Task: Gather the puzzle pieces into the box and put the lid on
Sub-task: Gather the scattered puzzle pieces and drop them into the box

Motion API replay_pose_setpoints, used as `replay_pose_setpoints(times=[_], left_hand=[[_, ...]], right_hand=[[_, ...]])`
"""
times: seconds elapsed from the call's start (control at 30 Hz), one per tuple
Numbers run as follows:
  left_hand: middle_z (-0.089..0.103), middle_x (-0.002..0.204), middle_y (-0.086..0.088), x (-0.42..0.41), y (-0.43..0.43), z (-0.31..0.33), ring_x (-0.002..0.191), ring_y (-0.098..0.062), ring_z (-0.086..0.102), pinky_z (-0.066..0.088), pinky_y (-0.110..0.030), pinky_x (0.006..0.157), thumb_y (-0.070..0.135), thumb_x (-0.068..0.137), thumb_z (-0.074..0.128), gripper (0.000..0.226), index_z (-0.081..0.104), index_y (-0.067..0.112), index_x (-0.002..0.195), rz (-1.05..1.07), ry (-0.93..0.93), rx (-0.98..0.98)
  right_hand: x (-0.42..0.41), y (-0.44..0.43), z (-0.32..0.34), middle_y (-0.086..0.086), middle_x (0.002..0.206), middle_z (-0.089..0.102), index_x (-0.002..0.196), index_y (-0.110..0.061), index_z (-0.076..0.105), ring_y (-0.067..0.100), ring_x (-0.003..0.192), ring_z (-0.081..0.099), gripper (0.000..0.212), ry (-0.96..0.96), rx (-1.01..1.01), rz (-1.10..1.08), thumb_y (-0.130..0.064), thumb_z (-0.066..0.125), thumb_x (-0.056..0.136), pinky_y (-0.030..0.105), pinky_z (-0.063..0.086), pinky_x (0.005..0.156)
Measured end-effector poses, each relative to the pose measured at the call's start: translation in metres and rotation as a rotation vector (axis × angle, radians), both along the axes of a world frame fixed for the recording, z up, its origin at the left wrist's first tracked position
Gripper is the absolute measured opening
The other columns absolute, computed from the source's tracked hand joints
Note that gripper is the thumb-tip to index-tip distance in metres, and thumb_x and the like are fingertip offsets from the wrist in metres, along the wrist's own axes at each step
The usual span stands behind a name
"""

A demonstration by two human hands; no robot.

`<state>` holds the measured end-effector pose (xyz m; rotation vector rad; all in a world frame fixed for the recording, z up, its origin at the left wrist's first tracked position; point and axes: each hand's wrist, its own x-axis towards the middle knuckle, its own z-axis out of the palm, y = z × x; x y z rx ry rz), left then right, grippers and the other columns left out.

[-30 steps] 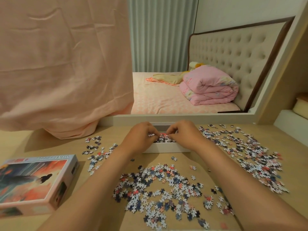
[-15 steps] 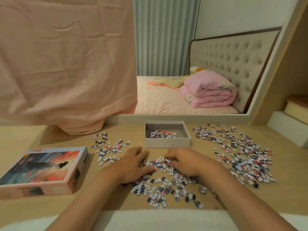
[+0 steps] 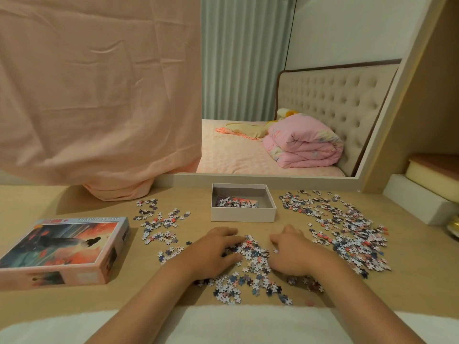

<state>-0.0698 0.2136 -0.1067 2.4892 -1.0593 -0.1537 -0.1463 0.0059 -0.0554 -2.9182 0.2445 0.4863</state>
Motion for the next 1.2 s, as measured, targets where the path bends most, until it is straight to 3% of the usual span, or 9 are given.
replay_pose_setpoints(times=[0.1,0.2,0.3,0.37,0.47,0.57,0.73,0.93,1.2], left_hand=[[0.039,0.150,0.012,0.002,0.000,0.002,0.138,-0.007,0.030,0.029,-0.030,0.114,0.051,0.096,0.051,0.049,0.047,0.036,0.142,-0.010,-0.060,-0.024],[0.048,0.144,0.011,0.004,0.007,0.008,0.133,-0.006,0.038,0.032,-0.026,0.110,0.050,0.095,0.053,0.048,0.051,0.033,0.139,-0.005,-0.095,-0.096],[0.045,0.145,0.012,0.009,0.023,0.015,0.133,-0.006,0.035,0.031,-0.027,0.110,0.058,0.091,0.053,0.057,0.046,0.034,0.143,0.065,-0.144,-0.087],[0.034,0.152,0.011,0.012,0.034,0.014,0.138,-0.011,0.027,0.028,-0.035,0.113,0.070,0.085,0.050,0.071,0.036,0.038,0.147,0.104,-0.124,0.044],[0.018,0.156,0.010,0.012,0.038,0.010,0.142,-0.018,0.014,0.019,-0.042,0.115,0.081,0.080,0.042,0.083,0.019,0.045,0.151,0.119,-0.076,0.245],[0.026,0.148,0.007,0.011,0.028,0.007,0.136,-0.017,0.020,0.022,-0.040,0.112,0.074,0.086,0.041,0.075,0.023,0.042,0.151,0.077,-0.162,0.240],[0.042,0.127,0.006,0.014,0.021,0.007,0.121,-0.012,0.032,0.035,-0.032,0.103,0.056,0.092,0.053,0.057,0.047,0.032,0.143,0.058,-0.131,0.061],[0.051,0.109,0.007,0.018,0.019,0.010,0.103,-0.008,0.046,0.043,-0.027,0.091,0.045,0.089,0.064,0.043,0.063,0.028,0.129,0.060,-0.105,-0.036],[0.057,0.100,0.007,0.022,0.018,0.020,0.083,-0.007,0.056,0.051,-0.025,0.079,0.030,0.083,0.076,0.020,0.072,0.025,0.102,0.129,0.013,-0.109]], right_hand=[[0.006,0.011,-0.005,0.006,0.121,0.036,0.109,-0.022,0.055,0.029,0.126,0.034,0.025,-0.066,0.066,0.029,-0.034,0.055,0.087,0.047,0.041,0.104],[0.016,0.021,-0.010,0.004,0.132,0.037,0.141,-0.030,0.050,0.026,0.132,0.035,0.052,-0.120,0.157,0.079,-0.034,0.057,0.090,0.042,0.038,0.109],[0.025,0.024,-0.009,-0.001,0.132,0.038,0.144,-0.030,0.048,0.021,0.126,0.046,0.051,-0.202,0.231,0.100,-0.032,0.057,0.094,0.036,0.041,0.107],[0.028,0.023,-0.007,-0.004,0.132,0.038,0.145,-0.030,0.047,0.019,0.129,0.043,0.054,-0.256,0.224,0.119,-0.040,0.059,0.093,0.036,0.040,0.108],[0.029,0.027,-0.006,-0.005,0.139,0.032,0.152,-0.029,0.034,0.017,0.134,0.032,0.084,-0.203,0.140,0.160,-0.064,0.063,0.082,0.039,0.039,0.109],[0.031,0.036,-0.012,-0.001,0.139,0.031,0.153,-0.030,0.030,0.018,0.135,0.027,0.093,-0.132,0.027,0.218,-0.074,0.060,0.077,0.041,0.039,0.108],[0.043,0.039,-0.008,0.000,0.128,0.036,0.150,-0.031,0.038,0.022,0.130,0.035,0.079,-0.109,0.091,0.234,-0.059,0.068,0.083,0.042,0.039,0.107],[0.055,0.050,-0.005,0.001,0.120,0.063,0.128,-0.026,0.066,0.019,0.104,0.060,0.041,-0.225,0.150,0.239,-0.036,0.072,0.089,0.030,0.048,0.084],[0.062,0.048,-0.004,-0.012,0.086,0.060,0.087,-0.029,0.070,0.005,0.077,0.056,0.018,-0.272,0.322,0.181,-0.024,0.085,0.077,0.020,0.042,0.063]])
